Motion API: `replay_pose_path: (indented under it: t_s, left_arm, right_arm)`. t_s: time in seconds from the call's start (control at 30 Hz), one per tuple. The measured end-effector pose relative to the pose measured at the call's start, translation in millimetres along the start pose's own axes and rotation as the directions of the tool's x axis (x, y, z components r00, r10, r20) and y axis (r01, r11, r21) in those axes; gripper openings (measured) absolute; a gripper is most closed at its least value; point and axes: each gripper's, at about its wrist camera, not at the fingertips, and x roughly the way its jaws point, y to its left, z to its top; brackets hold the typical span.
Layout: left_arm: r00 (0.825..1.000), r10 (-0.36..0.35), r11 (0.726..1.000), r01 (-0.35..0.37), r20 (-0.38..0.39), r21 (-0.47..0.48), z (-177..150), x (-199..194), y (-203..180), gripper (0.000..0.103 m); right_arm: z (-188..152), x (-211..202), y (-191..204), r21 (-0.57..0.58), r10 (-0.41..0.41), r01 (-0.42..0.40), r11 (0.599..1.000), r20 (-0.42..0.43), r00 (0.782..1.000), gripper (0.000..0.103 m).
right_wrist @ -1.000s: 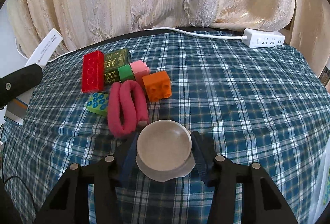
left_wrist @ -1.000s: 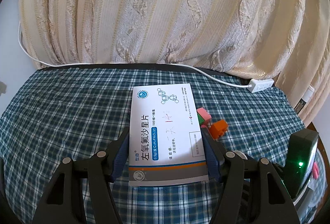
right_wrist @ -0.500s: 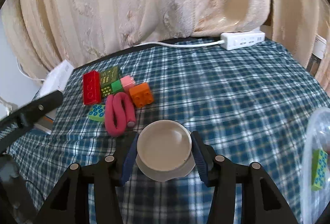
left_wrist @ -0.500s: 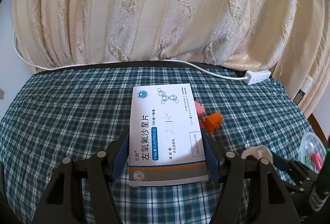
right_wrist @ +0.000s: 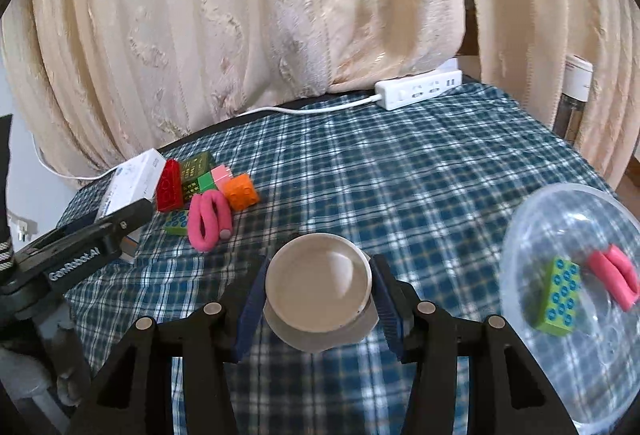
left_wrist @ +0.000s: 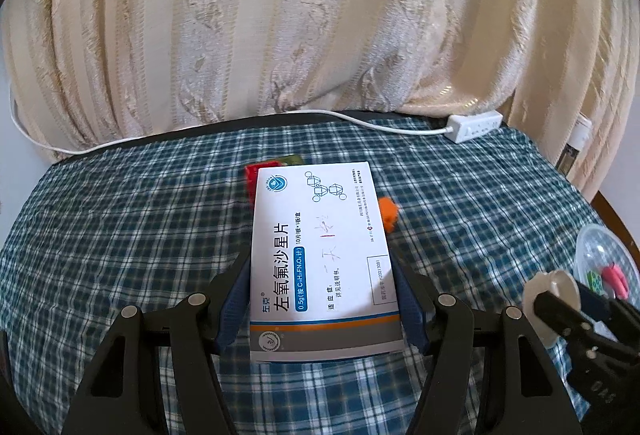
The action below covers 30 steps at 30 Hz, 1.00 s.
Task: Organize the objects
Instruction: 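Carry the medicine box and white lid over the clear bowl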
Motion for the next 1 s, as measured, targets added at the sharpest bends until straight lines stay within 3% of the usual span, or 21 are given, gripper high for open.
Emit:
replay_pose_path:
  t_s: [0.43,1.0]
  left_arm:
    - [0.997,-0.079,0.996,0.079,-0.015,0.039,-9,-13,-37,0.066]
    - [0.985,-0.171,0.972,0.172,-0.022,0.161,-6,-33,-118,0.066]
  right_arm:
    - [-7,-40,-49,0.08,-0.045,0.041,0.996,0.058,0.997,0.054]
    - [-20,-70,-127,0.199,-0.118,0.095,0.975,0.106,0.987,0.054]
